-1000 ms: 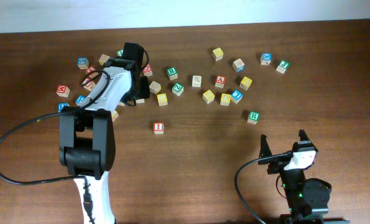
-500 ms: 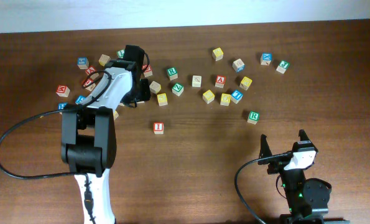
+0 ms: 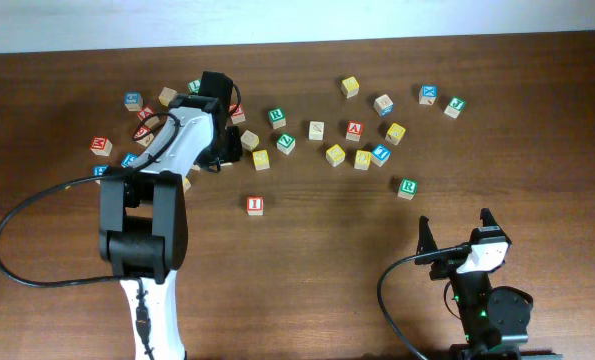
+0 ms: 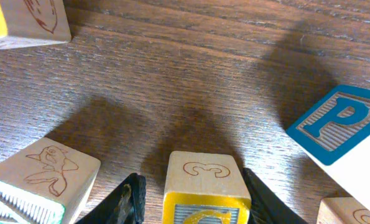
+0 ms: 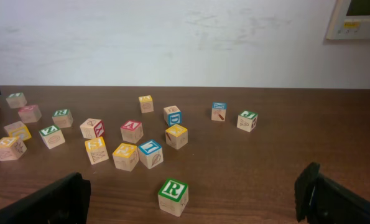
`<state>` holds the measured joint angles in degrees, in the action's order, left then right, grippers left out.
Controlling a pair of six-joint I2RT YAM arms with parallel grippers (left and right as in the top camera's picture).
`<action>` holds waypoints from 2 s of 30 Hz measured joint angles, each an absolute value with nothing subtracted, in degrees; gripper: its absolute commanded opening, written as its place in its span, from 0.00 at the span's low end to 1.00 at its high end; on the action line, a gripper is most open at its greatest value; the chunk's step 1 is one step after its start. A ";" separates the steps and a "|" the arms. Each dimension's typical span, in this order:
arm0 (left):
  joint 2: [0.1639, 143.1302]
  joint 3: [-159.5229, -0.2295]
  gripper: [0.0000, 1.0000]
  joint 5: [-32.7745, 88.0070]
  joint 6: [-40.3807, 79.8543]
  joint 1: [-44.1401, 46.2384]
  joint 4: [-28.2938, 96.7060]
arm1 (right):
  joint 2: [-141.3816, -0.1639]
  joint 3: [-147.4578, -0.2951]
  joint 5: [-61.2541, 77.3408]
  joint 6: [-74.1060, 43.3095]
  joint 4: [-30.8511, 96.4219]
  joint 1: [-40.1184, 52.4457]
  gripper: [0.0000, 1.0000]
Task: Spell out ICRA
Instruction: 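Lower the left gripper and grasp the yellow-bordered C block, then carry the yellow C block and set it right of the I block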
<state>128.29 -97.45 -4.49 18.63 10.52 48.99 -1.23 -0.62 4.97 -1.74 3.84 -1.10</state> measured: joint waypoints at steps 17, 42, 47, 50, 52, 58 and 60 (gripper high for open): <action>128.92 -100.20 0.28 -4.49 18.63 10.52 53.60 | -1.23 -0.62 4.97 -1.69 3.84 -1.10 0.98; 132.31 -104.90 0.60 -1.45 13.32 9.72 60.53 | -1.23 -0.62 4.97 -1.72 3.84 -1.10 0.98; 132.35 -104.92 0.47 -1.23 12.40 9.72 59.27 | -1.23 -0.62 4.97 -1.69 3.84 -1.10 0.98; 132.40 -104.90 0.38 -1.02 11.77 9.72 58.72 | -1.23 -0.62 4.97 -1.67 3.84 -1.10 0.98; 132.44 -104.92 0.30 -0.84 11.55 9.72 58.70 | -1.23 -0.62 4.97 -1.67 3.84 -1.10 0.98; 132.44 -104.97 0.25 -0.75 11.51 9.72 60.16 | -1.23 -0.62 4.97 -1.69 3.84 -1.10 0.98; 132.46 -105.27 0.25 -0.49 11.53 9.72 61.47 | -1.23 -0.62 4.97 -1.72 3.84 -1.10 0.98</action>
